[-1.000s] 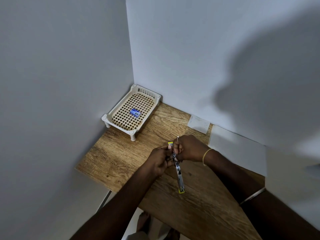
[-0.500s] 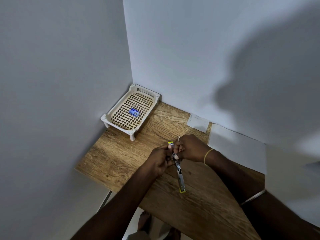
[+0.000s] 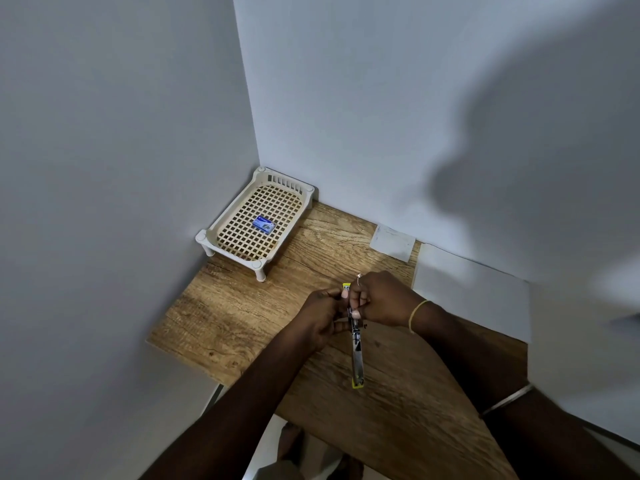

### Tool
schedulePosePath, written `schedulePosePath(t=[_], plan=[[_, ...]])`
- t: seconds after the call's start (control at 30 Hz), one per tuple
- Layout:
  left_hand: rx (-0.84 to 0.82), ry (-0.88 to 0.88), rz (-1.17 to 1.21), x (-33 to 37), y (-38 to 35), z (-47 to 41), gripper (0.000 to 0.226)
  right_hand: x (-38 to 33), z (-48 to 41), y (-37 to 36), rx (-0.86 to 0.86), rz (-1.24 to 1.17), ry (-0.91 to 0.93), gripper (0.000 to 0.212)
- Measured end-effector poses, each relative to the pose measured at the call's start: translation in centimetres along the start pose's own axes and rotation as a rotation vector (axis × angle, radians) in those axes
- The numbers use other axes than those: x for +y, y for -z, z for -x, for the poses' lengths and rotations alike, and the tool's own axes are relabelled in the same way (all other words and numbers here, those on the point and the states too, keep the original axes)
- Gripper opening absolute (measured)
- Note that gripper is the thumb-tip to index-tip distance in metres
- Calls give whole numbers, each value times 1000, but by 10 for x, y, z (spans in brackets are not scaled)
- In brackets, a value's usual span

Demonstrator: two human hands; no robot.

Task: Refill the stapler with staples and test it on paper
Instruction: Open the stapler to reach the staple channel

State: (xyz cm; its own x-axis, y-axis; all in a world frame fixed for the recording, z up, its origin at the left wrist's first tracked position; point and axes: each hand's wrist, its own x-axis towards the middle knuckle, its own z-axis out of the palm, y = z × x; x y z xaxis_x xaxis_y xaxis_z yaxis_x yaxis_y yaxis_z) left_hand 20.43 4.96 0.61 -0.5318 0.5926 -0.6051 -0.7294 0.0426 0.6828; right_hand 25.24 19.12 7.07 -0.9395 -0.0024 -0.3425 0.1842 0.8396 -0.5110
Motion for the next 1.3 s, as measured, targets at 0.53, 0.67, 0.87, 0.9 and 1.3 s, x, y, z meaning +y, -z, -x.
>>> schedulePosePath(t=[0.53, 0.67, 0.87, 0.9, 1.3], plan=[[26, 28, 79, -3, 3, -2, 27, 25, 9, 0, 132, -802, -153, 10], [55, 17, 102, -3, 5, -5, 27, 38, 14, -14, 194, -984, -239, 12], [101, -13, 205, -10, 6, -9, 27, 52, 25, -35, 206, -1031, -329, 15], [108, -15, 215, -11, 6, -9, 27, 53, 26, -38, 199, -1041, -337, 16], [162, -85, 345, -32, 7, -16, 21, 67, 45, -56, 118, -251, -265, 43]])
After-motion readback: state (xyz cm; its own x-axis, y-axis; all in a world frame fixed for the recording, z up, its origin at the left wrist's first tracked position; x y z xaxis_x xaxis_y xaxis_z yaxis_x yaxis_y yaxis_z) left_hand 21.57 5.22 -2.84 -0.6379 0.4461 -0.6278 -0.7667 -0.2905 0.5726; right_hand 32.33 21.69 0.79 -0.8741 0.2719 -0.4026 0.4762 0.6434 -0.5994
